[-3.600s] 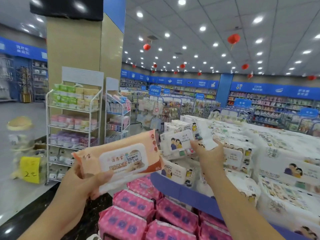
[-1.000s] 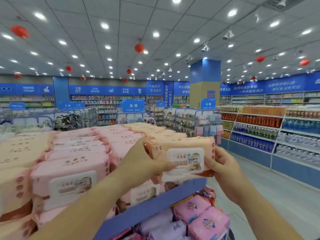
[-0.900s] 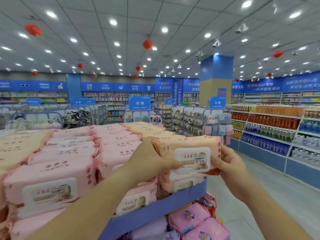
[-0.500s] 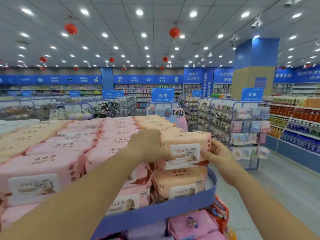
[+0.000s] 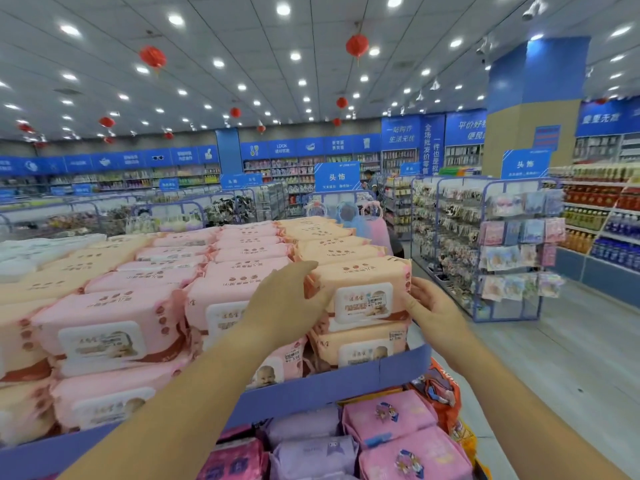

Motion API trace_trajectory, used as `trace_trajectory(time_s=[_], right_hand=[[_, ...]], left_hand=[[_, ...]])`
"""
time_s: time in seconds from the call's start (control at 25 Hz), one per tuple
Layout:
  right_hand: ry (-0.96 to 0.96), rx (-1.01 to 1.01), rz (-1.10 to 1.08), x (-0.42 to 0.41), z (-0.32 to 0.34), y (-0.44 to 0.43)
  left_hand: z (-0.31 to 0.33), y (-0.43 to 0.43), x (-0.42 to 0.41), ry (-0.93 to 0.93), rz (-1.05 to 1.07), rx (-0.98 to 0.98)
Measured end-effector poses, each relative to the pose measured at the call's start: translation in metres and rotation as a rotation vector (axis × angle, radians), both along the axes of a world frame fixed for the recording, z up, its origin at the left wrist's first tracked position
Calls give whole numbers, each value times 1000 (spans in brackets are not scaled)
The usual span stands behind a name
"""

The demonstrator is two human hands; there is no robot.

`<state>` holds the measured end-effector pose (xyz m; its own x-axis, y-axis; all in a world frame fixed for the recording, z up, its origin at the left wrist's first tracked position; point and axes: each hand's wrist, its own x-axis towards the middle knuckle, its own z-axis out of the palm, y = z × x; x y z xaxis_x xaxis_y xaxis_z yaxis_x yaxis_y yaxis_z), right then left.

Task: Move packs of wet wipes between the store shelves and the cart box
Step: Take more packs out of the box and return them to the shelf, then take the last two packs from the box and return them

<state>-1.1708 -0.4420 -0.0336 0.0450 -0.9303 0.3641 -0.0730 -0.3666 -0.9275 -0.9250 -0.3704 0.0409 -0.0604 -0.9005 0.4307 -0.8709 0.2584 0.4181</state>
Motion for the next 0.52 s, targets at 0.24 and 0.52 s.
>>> trace_trajectory(time_s=[0.24,0.52], right_hand=[[44,-13,-129,24,-2,72],[68,78,-18,123,-10,199]], left_hand=[[-25,78,9,654,-92,-78],[-76,212,78,959,21,-14]])
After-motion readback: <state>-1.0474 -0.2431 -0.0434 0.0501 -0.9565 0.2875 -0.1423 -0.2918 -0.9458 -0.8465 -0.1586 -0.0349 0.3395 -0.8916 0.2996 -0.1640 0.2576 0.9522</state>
